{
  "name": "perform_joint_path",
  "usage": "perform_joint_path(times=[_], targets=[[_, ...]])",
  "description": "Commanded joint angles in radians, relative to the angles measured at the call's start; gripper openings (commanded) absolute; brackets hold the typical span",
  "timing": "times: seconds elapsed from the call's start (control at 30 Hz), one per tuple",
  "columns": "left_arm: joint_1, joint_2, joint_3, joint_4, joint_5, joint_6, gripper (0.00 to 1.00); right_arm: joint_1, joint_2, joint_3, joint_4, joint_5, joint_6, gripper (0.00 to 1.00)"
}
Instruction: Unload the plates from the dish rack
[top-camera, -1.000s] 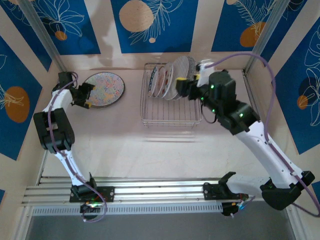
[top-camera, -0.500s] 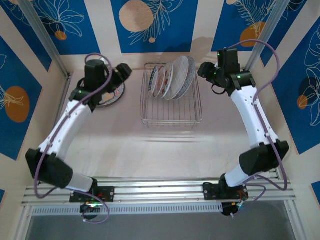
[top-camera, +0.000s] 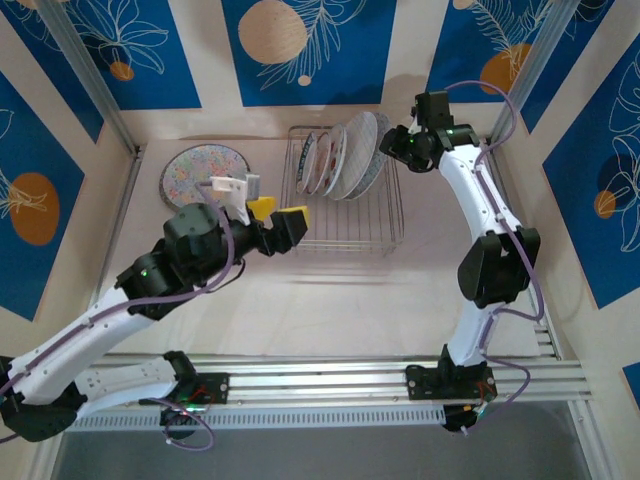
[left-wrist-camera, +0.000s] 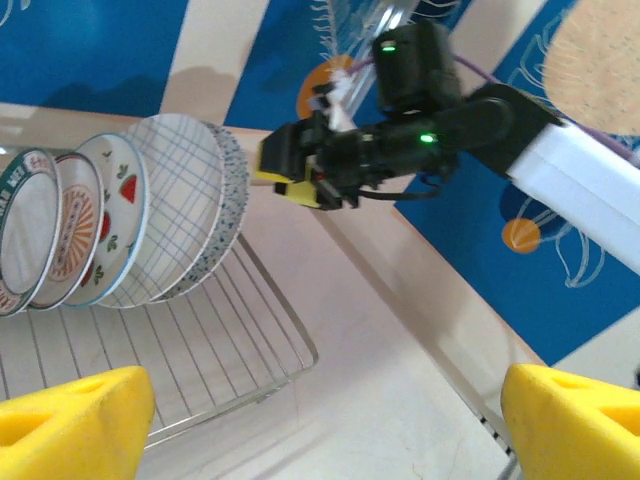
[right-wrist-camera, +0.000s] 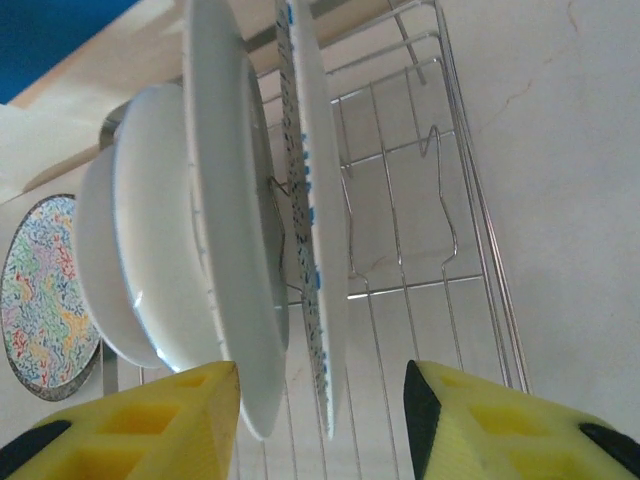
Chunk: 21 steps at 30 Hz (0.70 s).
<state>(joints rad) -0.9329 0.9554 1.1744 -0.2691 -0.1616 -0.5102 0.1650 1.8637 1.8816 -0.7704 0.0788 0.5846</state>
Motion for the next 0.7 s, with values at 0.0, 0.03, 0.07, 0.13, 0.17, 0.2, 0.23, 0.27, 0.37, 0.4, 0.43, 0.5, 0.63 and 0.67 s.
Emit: perform_joint_path(times=[0.0, 0.03, 0.07, 0.13, 0.17, 0.2, 0.23, 0.27, 0.37, 0.4, 0.43, 0.5, 0.63, 0.67], targets=[[-0.053, -0.028, -0.013, -0.002, -0.06, 0.117, 0.89, -0.012, 0.025, 0.047, 0.028, -0.044, -0.024, 0.47], [-0.061, -0.03, -0.01, -0.014, -0.068, 0.118, 0.89, -0.014, 0.035, 0.05, 0.036, -0.058, -0.025, 0.45], [-0.07, -0.031, -0.01, -0.018, -0.073, 0.118, 0.89, -0.016, 0.046, 0.055, 0.041, -0.071, -0.022, 0.44], [-0.079, -0.03, -0.01, -0.027, -0.085, 0.114, 0.89, -0.016, 0.07, 0.066, 0.039, -0.078, -0.022, 0.41], [-0.084, -0.031, -0.009, -0.027, -0.088, 0.109, 0.89, -0.015, 0.081, 0.072, 0.033, -0.076, -0.02, 0.39], [-0.087, -0.029, -0.01, -0.025, -0.088, 0.106, 0.89, -0.015, 0.087, 0.075, 0.03, -0.072, -0.019, 0.38], [-0.088, -0.029, -0.009, -0.022, -0.091, 0.104, 0.89, -0.016, 0.094, 0.076, 0.028, -0.069, -0.017, 0.37], [-0.092, -0.028, -0.007, -0.022, -0.09, 0.104, 0.89, -0.017, 0.102, 0.076, 0.029, -0.07, -0.019, 0.37], [-0.092, -0.024, 0.0, -0.019, -0.091, 0.111, 0.9, -0.021, 0.116, 0.08, 0.033, -0.079, -0.019, 0.35], [-0.092, -0.024, 0.001, -0.016, -0.09, 0.114, 0.9, -0.022, 0.119, 0.081, 0.037, -0.083, -0.022, 0.35], [-0.092, -0.021, 0.003, -0.013, -0.091, 0.117, 0.9, -0.021, 0.123, 0.083, 0.039, -0.088, -0.023, 0.34], [-0.093, -0.015, 0.012, -0.015, -0.088, 0.122, 0.9, -0.022, 0.132, 0.089, 0.041, -0.094, -0.025, 0.32], [-0.094, -0.011, 0.029, -0.019, -0.089, 0.132, 0.9, -0.021, 0.151, 0.1, 0.042, -0.106, -0.025, 0.3], [-0.096, -0.011, 0.034, -0.023, -0.097, 0.135, 0.9, -0.022, 0.156, 0.104, 0.042, -0.106, -0.025, 0.3]])
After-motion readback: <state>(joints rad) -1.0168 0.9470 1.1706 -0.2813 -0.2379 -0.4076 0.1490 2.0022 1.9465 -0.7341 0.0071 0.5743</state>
